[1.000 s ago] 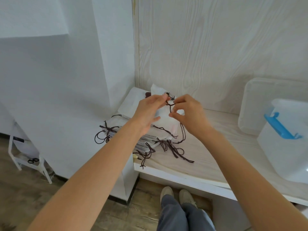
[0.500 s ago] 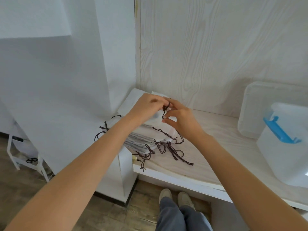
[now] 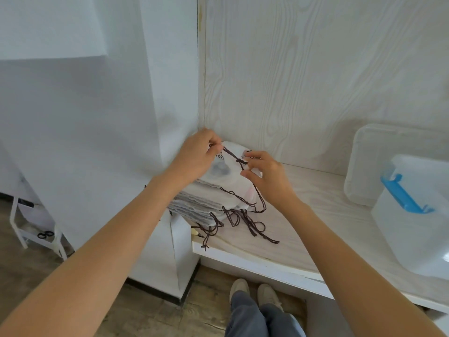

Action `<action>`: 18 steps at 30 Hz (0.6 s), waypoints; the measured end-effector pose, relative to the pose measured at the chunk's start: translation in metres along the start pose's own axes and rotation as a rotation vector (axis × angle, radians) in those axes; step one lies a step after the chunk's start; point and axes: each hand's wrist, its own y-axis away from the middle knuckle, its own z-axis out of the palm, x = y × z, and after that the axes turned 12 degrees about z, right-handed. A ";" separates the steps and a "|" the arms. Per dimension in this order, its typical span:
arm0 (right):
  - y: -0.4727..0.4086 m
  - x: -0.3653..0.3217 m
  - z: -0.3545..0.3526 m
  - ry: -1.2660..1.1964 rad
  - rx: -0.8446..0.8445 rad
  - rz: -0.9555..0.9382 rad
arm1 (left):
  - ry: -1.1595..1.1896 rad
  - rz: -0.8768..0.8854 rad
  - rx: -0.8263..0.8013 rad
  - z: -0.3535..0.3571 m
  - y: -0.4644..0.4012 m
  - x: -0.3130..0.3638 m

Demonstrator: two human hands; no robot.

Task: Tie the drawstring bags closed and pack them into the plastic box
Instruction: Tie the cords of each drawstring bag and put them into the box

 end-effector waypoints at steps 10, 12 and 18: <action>0.002 -0.004 0.000 -0.577 -0.155 0.419 | 0.788 -0.489 0.228 0.026 -0.008 0.008; 0.004 -0.002 0.001 -0.648 -0.162 0.481 | 0.889 -0.549 0.194 0.024 -0.009 0.012; 0.005 -0.002 -0.002 -0.900 -0.190 0.576 | 1.384 -0.680 0.177 0.026 -0.003 0.012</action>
